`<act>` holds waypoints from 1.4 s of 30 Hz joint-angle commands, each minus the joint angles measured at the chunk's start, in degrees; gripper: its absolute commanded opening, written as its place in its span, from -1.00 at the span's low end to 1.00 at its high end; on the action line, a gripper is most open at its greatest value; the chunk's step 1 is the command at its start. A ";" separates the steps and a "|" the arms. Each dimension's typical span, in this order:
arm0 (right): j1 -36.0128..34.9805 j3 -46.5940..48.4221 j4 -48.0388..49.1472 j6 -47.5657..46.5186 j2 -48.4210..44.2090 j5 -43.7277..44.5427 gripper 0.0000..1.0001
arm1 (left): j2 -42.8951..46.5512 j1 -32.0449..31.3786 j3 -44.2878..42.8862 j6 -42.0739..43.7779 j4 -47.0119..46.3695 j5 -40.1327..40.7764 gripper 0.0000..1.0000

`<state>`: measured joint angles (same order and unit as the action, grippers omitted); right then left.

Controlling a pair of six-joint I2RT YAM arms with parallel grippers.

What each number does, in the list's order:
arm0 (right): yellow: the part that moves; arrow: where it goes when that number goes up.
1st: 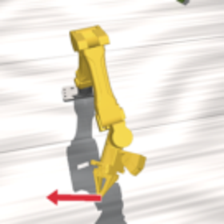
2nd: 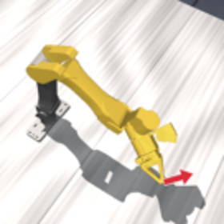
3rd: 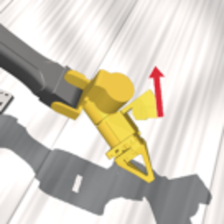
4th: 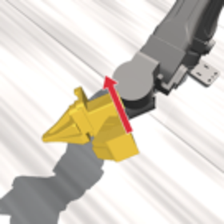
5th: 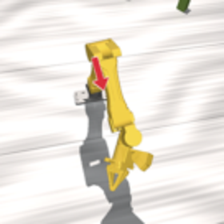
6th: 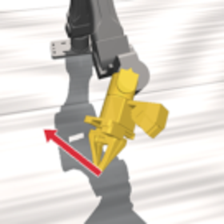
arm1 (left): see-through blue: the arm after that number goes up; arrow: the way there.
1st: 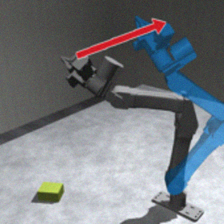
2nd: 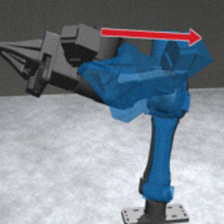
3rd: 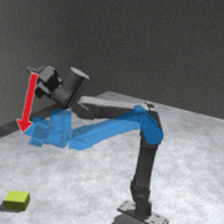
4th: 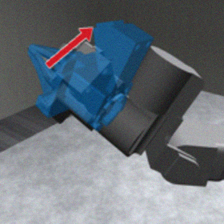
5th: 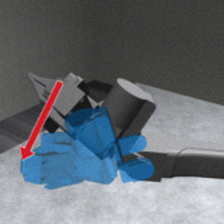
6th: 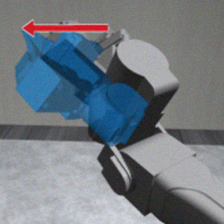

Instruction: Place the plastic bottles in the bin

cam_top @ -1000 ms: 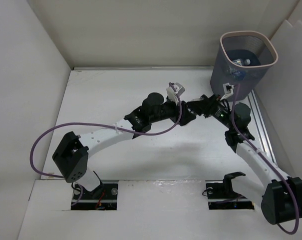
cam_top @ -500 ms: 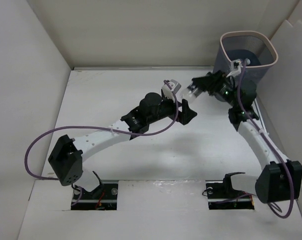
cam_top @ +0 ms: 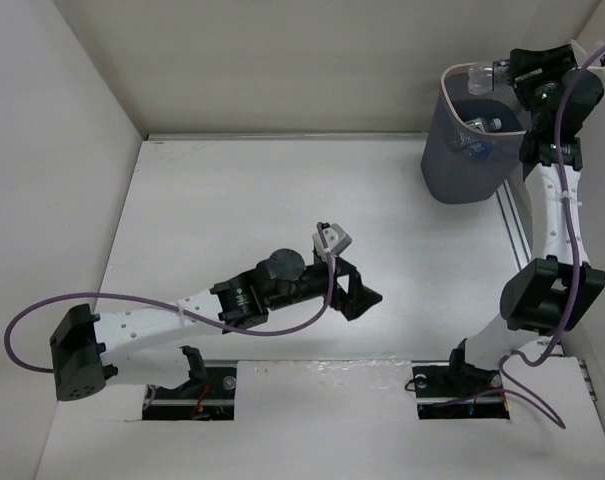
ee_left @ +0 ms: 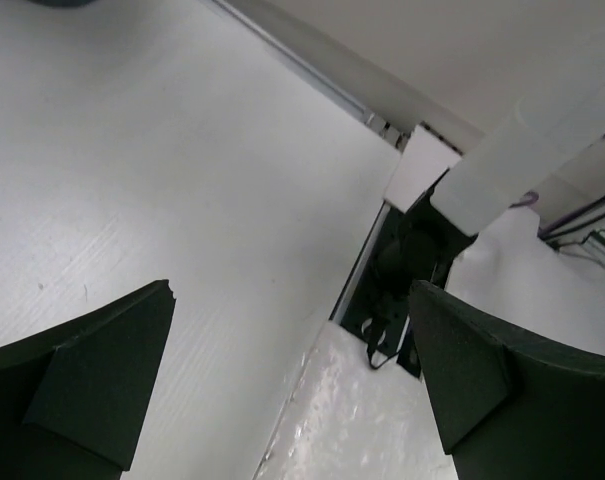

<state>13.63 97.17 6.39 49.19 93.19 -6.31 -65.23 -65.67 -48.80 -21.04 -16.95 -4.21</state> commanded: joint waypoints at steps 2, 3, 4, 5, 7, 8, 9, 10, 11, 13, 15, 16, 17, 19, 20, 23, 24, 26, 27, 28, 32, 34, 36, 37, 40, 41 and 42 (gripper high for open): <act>0.70 7.41 -6.99 -4.96 1.10 14.12 -1.00 | 2.03 -1.57 4.32 -0.67 -0.80 3.15 1.00; 1.22 8.56 -8.14 -5.94 1.82 15.26 -1.00 | 2.04 -1.57 4.93 -1.45 -0.80 3.15 1.00; 1.23 9.61 -9.11 -6.99 2.34 17.71 -1.00 | 2.56 -1.57 5.72 -1.46 -1.94 3.15 1.00; 1.23 11.62 -10.94 -7.87 3.05 18.86 -1.00 | 3.26 -1.57 7.12 -1.98 -1.95 3.15 1.00; 1.23 13.04 -11.67 -11.29 4.45 21.84 -1.00 | 3.97 -1.57 8.27 -1.99 -2.56 3.15 1.00; 0.44 14.70 -12.36 -12.35 5.07 22.99 -1.00 | 4.49 -1.57 8.28 -1.99 -2.56 3.15 1.00; 0.43 15.85 -13.85 -14.10 6.12 23.87 -1.00 | 4.50 -1.57 9.06 -2.51 -2.56 3.15 1.00; -1.13 16.65 -14.47 -14.73 6.13 26.41 -1.00 | 5.02 -1.57 9.59 -2.52 -2.56 3.15 1.00; -1.67 16.65 -14.48 -15.43 6.65 27.82 -1.00 | 5.03 -1.57 9.60 -2.52 -2.56 3.15 1.00; -2.20 17.79 -14.48 -17.01 7.53 28.98 -1.00 | 5.03 -1.57 10.12 -3.13 -2.56 3.15 1.00; -2.73 20.41 -15.00 -18.16 8.93 30.03 -1.00 | 5.73 -1.57 10.65 -3.13 -2.56 3.15 1.00; -3.43 21.56 -16.14 -19.56 10.59 30.56 -1.00 | 6.43 -1.57 10.65 -3.13 -2.56 3.15 1.00; -3.43 22.62 -16.67 -20.44 11.57 30.56 -0.96 | 6.43 -1.57 10.65 -3.13 -1.95 3.15 1.00; -4.57 26.82 -19.38 -22.20 13.50 32.23 -0.63 | 7.66 -1.57 11.79 -3.13 -1.95 3.68 1.00; -4.58 27.89 -20.10 -23.34 15.34 32.23 -0.18 | 7.66 -1.57 11.79 -3.13 -1.95 3.68 1.00; -5.62 30.19 -21.25 -24.57 17.28 32.94 0.99 | 8.28 -1.57 11.79 -3.13 -0.72 5.00 1.00; -5.63 30.97 -21.77 -24.58 17.29 32.94 0.99 | 8.28 -1.57 11.79 -3.74 -0.72 5.87 1.00; -5.63 31.59 -21.77 -24.58 17.29 33.55 0.99 | 7.67 -1.57 10.40 -4.53 1.21 7.63 1.00; -6.15 32.64 -22.47 -24.58 17.29 33.55 0.99 | 7.14 -1.57 9.52 -4.54 2.26 8.77 1.00; -6.16 33.43 -22.48 -24.58 17.29 34.07 0.99 | 6.61 -1.57 8.38 -5.93 5.14 11.65 1.00; -7.91 37.30 -25.19 -25.28 16.51 34.08 0.99 | 3.10 -0.95 1.96 -8.30 12.26 18.17 1.00; -8.79 37.31 -27.39 -26.33 13.53 32.85 0.99 | 1.17 1.24 -2.17 -8.84 14.65 20.81 1.00; -9.58 37.83 -30.19 -26.95 11.15 29.00 0.99 | -0.76 4.04 -7.59 -9.37 19.04 25.90 1.00; -10.37 37.83 -34.65 -26.95 8.53 27.85 0.99 | -1.47 5.10 -9.98 -9.37 20.97 27.40 1.00; -12.39 33.21 -42.48 -28.88 3.34 23.80 0.99 | -3.58 7.04 -19.71 -11.03 30.11 38.10 1.00; -13.35 29.96 -43.04 -30.37 -1.64 23.80 0.99 | -3.59 7.05 -21.85 -11.65 32.48 41.35 1.00; -14.41 26.10 -43.04 -31.25 -4.48 23.80 0.99 | -3.59 7.05 -23.70 -12.18 36.86 47.48 1.00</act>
<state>1.50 127.33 -30.68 21.61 98.15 20.43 -69.67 -58.94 -65.17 -30.68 9.06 27.38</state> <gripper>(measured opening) 0.993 0.997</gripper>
